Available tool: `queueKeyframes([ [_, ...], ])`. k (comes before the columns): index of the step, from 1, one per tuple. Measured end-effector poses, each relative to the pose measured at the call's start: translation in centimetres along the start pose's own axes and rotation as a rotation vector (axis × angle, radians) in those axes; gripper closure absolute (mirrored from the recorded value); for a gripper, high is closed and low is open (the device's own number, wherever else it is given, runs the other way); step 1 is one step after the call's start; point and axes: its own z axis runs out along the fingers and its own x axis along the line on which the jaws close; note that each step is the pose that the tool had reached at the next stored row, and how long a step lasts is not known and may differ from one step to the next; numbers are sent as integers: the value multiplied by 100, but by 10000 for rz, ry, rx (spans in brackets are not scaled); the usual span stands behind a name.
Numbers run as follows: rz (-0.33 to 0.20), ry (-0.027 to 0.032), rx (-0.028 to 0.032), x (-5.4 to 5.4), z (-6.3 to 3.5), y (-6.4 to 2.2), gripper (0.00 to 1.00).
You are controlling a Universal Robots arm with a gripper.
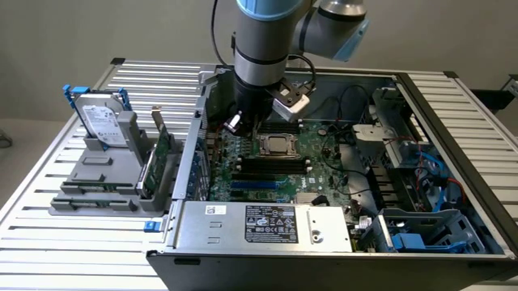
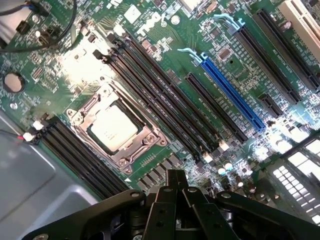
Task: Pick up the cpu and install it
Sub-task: 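Install the first cpu locking lever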
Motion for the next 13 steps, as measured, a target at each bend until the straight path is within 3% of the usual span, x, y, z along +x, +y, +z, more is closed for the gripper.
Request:
queueKeyframes([
  [9, -1603, -278, 159, 0, 1, 0, 89],
  [13, -2279, -450, 231, -1, 8, 1, 89],
])
